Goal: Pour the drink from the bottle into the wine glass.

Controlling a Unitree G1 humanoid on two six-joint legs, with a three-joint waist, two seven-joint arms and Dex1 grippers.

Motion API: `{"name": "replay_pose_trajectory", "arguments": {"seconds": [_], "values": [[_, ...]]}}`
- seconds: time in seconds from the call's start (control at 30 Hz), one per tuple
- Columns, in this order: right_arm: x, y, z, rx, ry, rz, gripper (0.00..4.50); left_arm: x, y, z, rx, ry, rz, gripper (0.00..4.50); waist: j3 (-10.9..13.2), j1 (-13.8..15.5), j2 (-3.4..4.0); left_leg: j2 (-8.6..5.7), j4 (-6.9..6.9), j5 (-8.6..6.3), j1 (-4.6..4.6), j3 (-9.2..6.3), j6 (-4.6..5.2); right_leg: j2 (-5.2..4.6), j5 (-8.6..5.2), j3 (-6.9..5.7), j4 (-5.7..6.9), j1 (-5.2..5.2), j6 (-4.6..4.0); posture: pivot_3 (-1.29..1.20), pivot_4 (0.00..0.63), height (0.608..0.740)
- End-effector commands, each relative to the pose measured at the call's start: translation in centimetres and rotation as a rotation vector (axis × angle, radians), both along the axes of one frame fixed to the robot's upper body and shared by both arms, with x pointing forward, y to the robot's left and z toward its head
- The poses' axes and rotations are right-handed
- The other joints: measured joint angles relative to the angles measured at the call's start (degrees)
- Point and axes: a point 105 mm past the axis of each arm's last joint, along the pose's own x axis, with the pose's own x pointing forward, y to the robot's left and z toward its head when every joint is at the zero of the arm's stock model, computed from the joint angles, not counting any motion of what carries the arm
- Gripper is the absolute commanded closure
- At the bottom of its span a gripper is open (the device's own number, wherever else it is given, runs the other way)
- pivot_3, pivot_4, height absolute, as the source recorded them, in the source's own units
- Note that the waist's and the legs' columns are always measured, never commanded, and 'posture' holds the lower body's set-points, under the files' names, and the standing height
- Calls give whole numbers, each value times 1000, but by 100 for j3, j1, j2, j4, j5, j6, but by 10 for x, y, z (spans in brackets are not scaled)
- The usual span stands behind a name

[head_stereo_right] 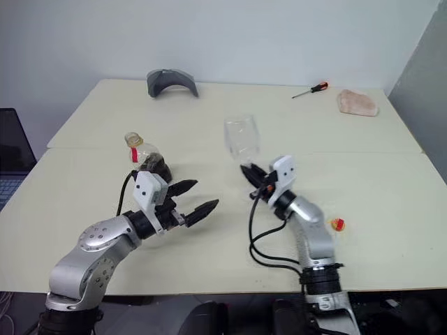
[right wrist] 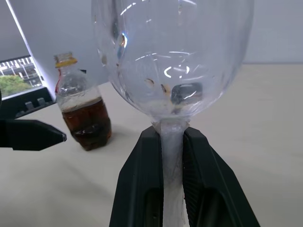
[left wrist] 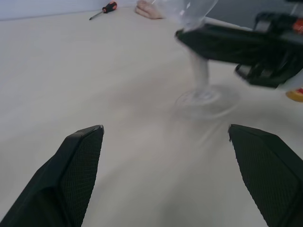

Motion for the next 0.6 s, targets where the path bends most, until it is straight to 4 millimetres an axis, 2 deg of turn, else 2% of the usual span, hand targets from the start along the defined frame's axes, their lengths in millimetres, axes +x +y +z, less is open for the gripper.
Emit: {"name": "replay_pose_trajectory", "arguments": {"seconds": [0.03,0.17,0.57,0.6], "values": [[10,0,20,19,-125,-39,4254,-4,0,15,0,-49,-18,0,0,6,0,0,2,1,0,0,-2,0,0,0,0,0,0,0,150,740],[22,-2,9,-25,-151,-84,4254,-1,0,23,0,-72,-20,0,0,10,0,-2,1,6,2,-1,-11,-2,0,-1,2,2,0,0,150,740],[17,-6,-7,-36,-137,-68,4254,5,1,31,-4,-99,-29,0,0,4,0,1,-3,10,6,-1,-17,-1,-2,1,9,1,-4,0,150,740],[17,-6,-7,-35,-133,-68,3521,5,0,32,-5,-102,-33,0,0,4,0,1,-3,10,6,-1,-17,-1,-2,0,9,1,-4,0,150,740]]}}
